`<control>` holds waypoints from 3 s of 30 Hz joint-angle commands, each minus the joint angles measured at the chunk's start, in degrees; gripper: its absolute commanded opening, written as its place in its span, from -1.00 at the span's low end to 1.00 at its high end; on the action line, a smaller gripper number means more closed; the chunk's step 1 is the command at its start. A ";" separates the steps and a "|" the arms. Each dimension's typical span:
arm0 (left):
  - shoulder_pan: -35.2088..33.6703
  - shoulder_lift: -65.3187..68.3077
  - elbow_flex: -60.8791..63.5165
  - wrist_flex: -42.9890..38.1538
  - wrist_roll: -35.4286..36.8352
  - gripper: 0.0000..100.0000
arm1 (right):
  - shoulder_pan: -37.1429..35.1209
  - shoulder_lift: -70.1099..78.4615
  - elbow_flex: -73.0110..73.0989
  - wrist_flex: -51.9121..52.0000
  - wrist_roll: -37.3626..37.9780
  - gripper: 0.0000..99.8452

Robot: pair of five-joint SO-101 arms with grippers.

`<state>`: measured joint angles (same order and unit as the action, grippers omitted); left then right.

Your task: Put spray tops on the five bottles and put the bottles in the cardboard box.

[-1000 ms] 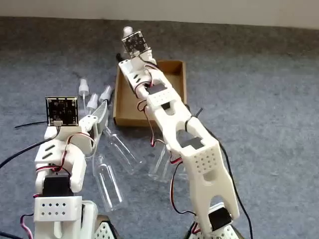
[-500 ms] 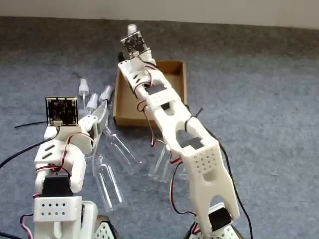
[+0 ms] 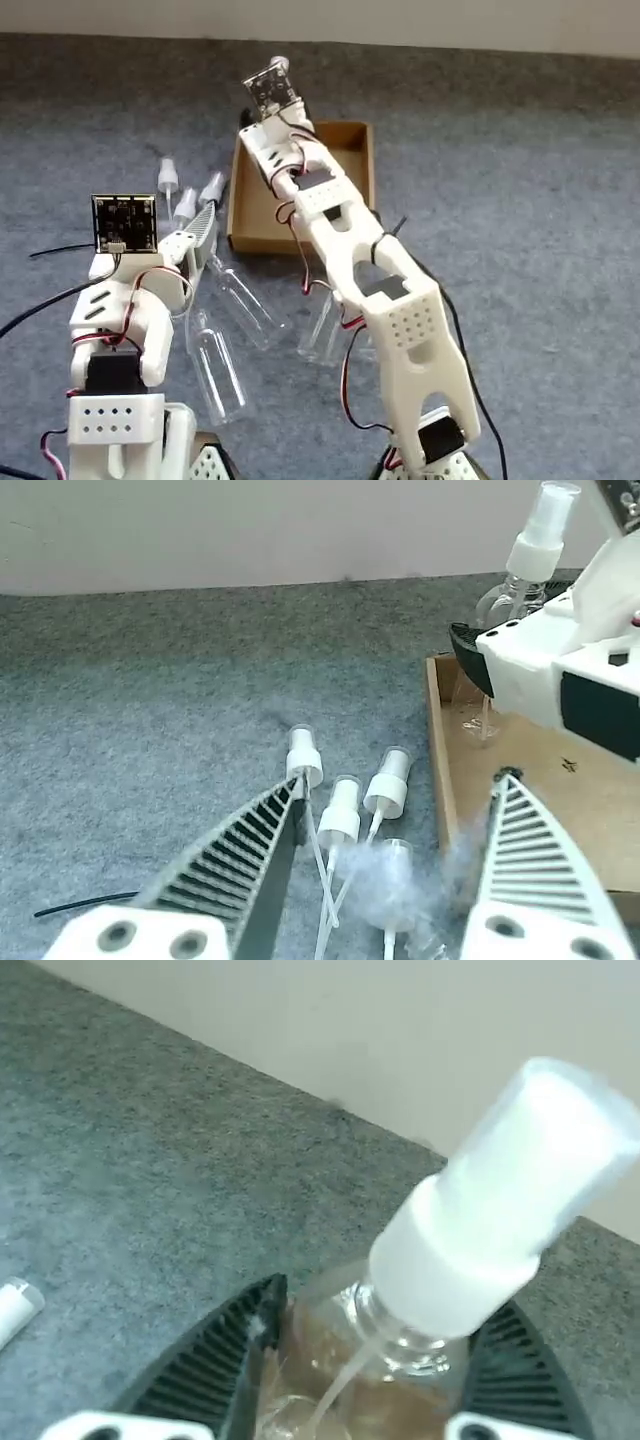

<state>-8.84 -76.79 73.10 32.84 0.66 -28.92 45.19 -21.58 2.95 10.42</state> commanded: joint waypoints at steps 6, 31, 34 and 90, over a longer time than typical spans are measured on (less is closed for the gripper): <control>-0.84 0.31 -0.31 -0.97 -0.09 -0.48 | -0.04 -1.98 -1.01 1.80 0.53 -0.40; -0.84 0.31 -0.31 -0.97 -0.09 -0.48 | -0.13 -1.63 -23.78 16.92 0.53 -0.31; -0.84 0.31 -0.31 -0.97 -0.09 -0.48 | -0.13 -1.71 -28.35 20.35 0.53 -0.31; -0.84 0.31 1.10 -1.41 -0.09 -0.48 | 20.44 -53.85 42.95 70.46 -8.44 -0.80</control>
<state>-8.92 -76.79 74.59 32.57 0.66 -4.75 -2.11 4.18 80.31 3.82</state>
